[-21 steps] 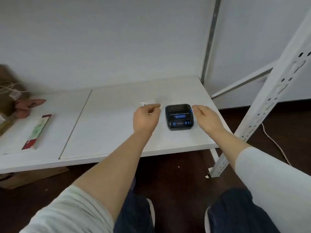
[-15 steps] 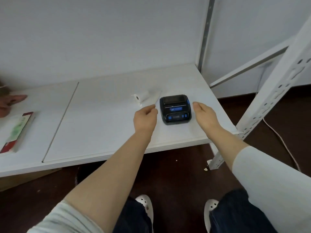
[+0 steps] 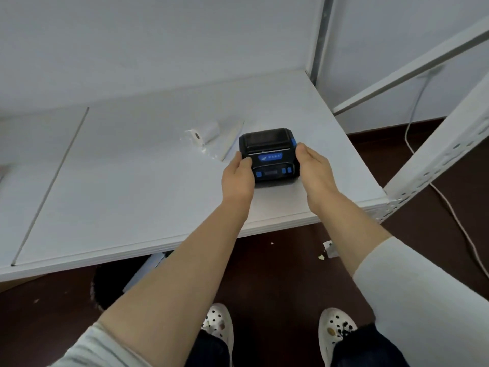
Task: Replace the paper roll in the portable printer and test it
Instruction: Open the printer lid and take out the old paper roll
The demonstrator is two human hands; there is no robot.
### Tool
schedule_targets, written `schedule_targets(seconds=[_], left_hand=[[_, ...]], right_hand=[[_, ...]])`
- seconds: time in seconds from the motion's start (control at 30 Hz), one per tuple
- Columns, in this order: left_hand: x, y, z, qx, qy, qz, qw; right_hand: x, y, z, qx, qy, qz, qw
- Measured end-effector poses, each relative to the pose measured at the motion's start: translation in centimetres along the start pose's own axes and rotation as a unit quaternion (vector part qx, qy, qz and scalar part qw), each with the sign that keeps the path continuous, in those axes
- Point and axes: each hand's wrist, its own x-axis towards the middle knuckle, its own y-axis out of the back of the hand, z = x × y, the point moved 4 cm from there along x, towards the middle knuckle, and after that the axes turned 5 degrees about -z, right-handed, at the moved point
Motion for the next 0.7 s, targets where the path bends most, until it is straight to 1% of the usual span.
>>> schedule_targets(seconds=[0.13, 0.33, 0.43, 0.53, 0.6, 0.7], left_hand=[[-0.5, -0.5, -0.3, -0.014, -0.004, 0.03, 0.999], [-2.5, 0.2, -0.9, -0.037, -0.004, 0.104, 0.994], [-3.0, 0.7, -1.2, -0.036, -0.006, 0.116, 0.993], [-3.1, 1.2, -1.4, -0.04, -0.024, 0.112, 0.993], [-3.0, 1.3, -1.5, -0.038, -0.017, 0.096, 0.994], [-2.6, 1.0, -1.5, -0.016, -0.041, 0.014, 0.999]], right_hand=[[0.0, 0.2, 0.3, 0.044, -0.011, 0.02, 0.999], [-1.9, 0.9, 0.7, 0.038, 0.001, 0.057, 0.998], [-2.6, 1.1, 1.2, 0.048, -0.005, 0.074, 0.996], [-2.5, 1.3, 1.6, 0.038, -0.007, 0.075, 0.996], [-2.0, 1.7, 1.8, 0.044, -0.023, 0.081, 0.995], [-1.0, 1.7, 2.1, 0.052, -0.041, 0.071, 0.995]])
